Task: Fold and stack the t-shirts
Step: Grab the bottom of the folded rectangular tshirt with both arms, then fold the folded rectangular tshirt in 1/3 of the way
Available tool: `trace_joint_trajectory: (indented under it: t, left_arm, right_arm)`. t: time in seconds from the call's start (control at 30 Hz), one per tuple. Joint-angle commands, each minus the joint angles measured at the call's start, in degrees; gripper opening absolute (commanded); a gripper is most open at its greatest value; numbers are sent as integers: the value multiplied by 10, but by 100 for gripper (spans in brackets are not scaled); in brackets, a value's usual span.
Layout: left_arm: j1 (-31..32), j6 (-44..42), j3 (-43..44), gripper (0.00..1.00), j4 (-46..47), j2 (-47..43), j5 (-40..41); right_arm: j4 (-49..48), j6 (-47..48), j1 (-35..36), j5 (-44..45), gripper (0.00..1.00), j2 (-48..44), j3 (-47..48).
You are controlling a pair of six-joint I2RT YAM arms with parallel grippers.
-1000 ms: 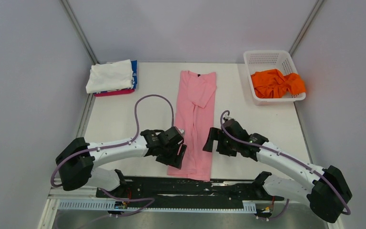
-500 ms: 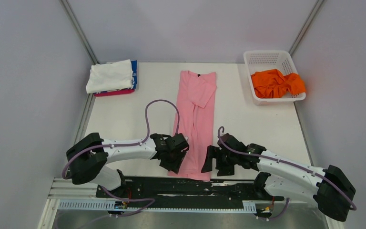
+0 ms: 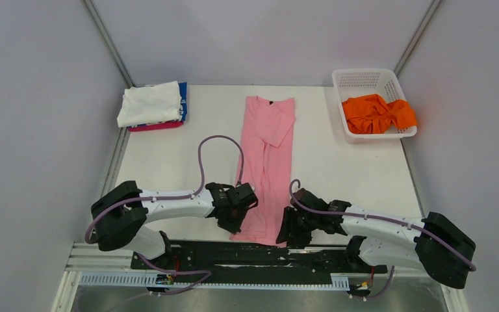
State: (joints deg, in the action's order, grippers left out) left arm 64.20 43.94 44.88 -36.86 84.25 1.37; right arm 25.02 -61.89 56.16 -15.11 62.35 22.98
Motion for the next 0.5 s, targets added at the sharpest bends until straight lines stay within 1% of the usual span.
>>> trace_joint_trajectory:
  t: [0.0,0.07,0.17,0.23,0.27,0.47]
  left_arm:
    - [6,15,-10,0,-17,-27,11]
    - [7,19,-16,0,-21,-42,9]
    - [6,31,-22,0,-40,-59,18]
    - [7,37,-28,0,-56,-71,17]
    - [7,39,-34,0,-63,-83,10]
    - [6,41,-51,0,-72,-141,-44]
  right_arm:
    - [-79,-19,6,-20,39,11,-19]
    - [-99,-23,10,-32,29,23,-24]
    - [-94,-29,21,-36,10,24,-27]
    - [-91,-30,28,-44,2,12,-34]
    - [-88,-27,29,-50,0,6,-36]
    - [-78,-12,29,-63,0,-40,-30]
